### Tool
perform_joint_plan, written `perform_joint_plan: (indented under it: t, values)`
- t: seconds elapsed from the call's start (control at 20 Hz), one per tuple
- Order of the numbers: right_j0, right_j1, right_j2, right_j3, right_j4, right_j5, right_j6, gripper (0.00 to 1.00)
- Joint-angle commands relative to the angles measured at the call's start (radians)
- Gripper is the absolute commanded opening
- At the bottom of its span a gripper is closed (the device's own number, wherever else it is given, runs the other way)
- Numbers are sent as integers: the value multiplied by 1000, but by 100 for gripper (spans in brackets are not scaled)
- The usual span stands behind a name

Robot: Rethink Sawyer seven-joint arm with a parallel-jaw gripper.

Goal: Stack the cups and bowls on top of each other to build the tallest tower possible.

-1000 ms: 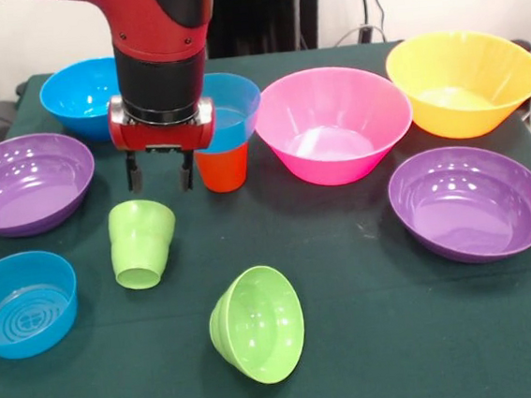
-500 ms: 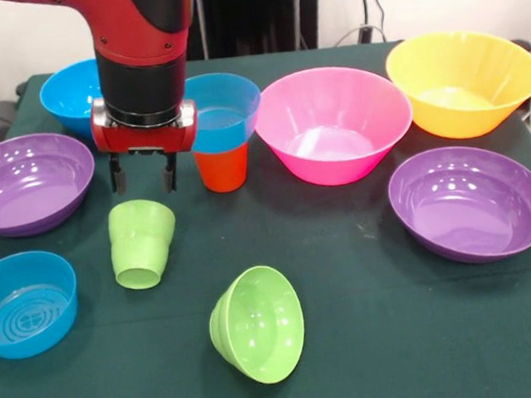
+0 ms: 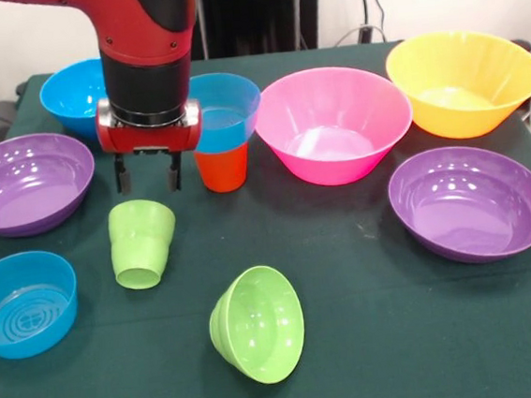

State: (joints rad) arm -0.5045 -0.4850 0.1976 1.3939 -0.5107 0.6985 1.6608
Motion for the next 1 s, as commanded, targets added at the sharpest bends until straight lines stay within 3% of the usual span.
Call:
perform_joint_plan:
  t: [0.05, 0.7, 1.0]
  values:
    - [-33, -87, 96, 132, 11, 122, -194, 100]
    - [-129, -229, 105, 277, -15, 99, -210, 100]
    - [-158, -207, 108, 311, -39, 56, -179, 100]
